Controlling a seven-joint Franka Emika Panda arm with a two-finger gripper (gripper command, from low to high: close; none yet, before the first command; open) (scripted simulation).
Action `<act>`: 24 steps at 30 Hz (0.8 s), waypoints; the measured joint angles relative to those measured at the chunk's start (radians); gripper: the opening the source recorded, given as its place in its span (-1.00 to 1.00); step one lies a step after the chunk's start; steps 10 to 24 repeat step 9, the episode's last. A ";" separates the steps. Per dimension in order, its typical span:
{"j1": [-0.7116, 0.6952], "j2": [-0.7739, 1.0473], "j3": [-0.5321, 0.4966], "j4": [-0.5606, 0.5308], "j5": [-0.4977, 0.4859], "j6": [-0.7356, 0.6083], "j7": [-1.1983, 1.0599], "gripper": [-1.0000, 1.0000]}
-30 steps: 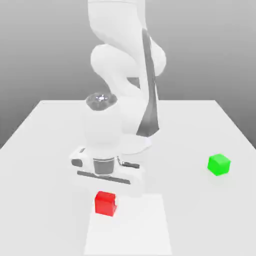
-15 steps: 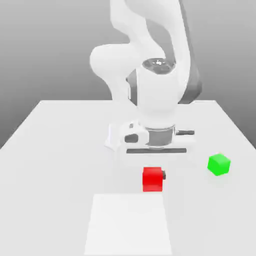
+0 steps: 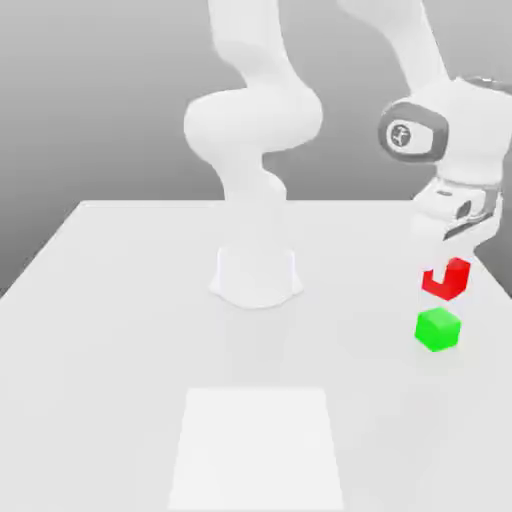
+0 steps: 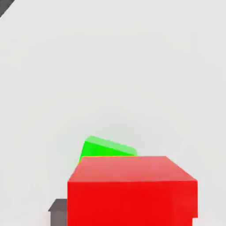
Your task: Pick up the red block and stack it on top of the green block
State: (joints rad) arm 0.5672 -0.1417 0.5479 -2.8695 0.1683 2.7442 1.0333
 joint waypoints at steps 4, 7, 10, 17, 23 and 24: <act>-0.049 0.117 0.009 0.002 -0.155 0.104 0.109 -1.00; -0.043 0.200 -0.036 0.003 -0.309 0.172 0.217 1.00; -0.045 0.200 -0.036 0.003 -0.309 0.172 0.217 1.00; -0.045 0.200 -0.036 0.003 -0.309 0.172 0.217 1.00; -0.045 0.200 -0.036 0.003 -0.309 0.172 0.217 1.00; -0.045 0.200 -0.036 0.003 -0.309 0.172 0.217 1.00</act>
